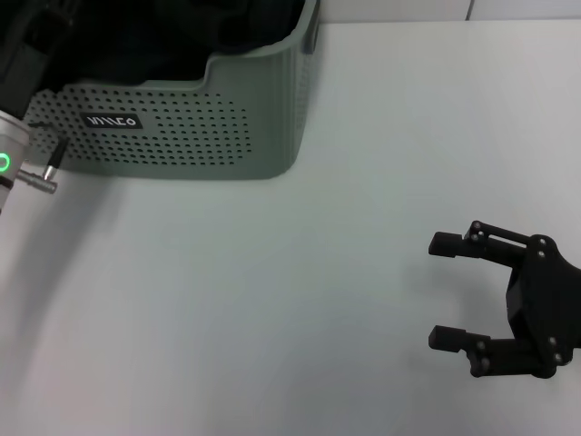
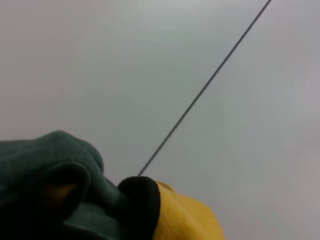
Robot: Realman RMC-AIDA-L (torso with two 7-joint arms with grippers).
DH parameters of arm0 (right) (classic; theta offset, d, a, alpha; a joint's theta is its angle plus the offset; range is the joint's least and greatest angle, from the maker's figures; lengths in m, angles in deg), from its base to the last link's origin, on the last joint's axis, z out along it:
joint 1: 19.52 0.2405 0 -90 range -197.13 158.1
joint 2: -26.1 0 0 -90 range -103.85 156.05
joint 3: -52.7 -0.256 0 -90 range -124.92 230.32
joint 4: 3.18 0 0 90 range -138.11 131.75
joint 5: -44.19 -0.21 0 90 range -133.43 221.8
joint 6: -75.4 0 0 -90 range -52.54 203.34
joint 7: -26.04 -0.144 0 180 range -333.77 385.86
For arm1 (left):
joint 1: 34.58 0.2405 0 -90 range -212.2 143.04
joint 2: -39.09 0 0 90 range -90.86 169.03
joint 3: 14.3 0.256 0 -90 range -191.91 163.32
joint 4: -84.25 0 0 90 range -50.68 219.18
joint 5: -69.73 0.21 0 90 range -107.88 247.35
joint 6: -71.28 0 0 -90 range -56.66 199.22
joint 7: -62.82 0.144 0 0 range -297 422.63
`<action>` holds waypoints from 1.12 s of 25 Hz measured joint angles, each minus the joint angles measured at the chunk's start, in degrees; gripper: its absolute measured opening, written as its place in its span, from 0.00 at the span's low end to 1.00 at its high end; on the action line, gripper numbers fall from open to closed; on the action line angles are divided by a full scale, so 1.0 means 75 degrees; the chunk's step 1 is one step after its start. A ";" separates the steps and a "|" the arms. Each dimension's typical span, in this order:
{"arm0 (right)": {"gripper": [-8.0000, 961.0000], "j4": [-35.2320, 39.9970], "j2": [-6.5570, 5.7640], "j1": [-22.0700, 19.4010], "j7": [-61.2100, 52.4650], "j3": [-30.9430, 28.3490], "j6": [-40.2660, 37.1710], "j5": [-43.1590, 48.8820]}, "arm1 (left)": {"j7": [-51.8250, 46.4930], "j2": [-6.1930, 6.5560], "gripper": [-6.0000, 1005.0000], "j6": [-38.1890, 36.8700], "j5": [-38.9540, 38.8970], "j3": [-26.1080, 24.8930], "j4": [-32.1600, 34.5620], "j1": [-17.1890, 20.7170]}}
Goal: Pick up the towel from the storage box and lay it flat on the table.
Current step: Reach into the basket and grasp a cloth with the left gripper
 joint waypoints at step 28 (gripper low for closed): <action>0.89 -0.0227 0.0016 0.0125 0.0153 -0.0012 0.0044 -0.0012 | -0.0738 -0.0111 0.79 0.0135 -0.0157 0.0246 -0.0104 -0.0338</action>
